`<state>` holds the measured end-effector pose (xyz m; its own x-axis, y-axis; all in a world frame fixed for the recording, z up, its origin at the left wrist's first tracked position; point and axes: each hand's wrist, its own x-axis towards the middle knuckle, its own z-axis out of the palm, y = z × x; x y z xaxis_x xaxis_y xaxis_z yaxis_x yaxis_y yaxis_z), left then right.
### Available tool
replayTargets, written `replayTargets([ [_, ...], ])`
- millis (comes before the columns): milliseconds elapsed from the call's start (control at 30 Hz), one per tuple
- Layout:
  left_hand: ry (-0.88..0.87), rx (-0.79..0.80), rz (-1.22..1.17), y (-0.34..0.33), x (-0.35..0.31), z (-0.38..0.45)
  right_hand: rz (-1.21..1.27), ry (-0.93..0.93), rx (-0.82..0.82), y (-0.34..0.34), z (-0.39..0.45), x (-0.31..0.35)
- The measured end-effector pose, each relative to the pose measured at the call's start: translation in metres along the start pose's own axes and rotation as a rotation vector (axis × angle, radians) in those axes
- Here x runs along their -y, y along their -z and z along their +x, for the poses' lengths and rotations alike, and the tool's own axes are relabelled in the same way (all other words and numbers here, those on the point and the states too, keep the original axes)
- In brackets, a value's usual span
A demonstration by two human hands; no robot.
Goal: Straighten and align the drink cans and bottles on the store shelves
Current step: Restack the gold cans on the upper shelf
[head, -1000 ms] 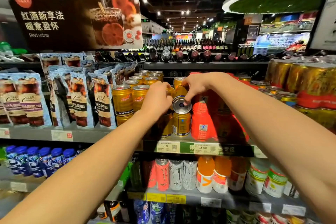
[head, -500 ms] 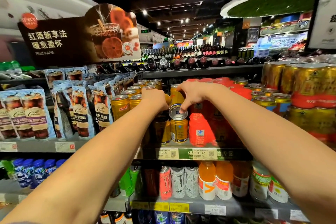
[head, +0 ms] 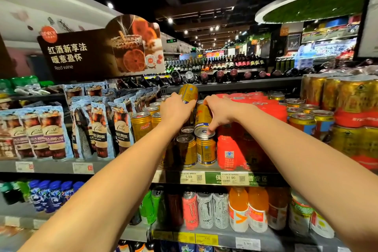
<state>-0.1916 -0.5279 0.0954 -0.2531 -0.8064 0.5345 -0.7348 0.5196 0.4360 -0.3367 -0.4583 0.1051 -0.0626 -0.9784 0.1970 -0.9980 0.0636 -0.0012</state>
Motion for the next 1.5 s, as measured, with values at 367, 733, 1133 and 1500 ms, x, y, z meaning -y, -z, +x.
replayTargets([
  [367,0.219,-0.066,-0.606,-0.010,-0.003,-0.044,-0.077,0.039,-0.075,-0.011,0.000,0.002],
  [733,0.172,-0.190,-0.326,-0.026,0.015,-0.093,-0.210,0.115,-0.042,-0.009,-0.008,0.003],
  [1133,0.228,-0.313,-0.277,-0.049,0.014,-0.100,-0.387,0.169,-0.192,-0.016,-0.018,0.007],
  [1500,0.212,-0.343,-0.273,-0.057,0.017,-0.104,-0.182,0.154,-0.176,-0.014,-0.019,0.006],
])
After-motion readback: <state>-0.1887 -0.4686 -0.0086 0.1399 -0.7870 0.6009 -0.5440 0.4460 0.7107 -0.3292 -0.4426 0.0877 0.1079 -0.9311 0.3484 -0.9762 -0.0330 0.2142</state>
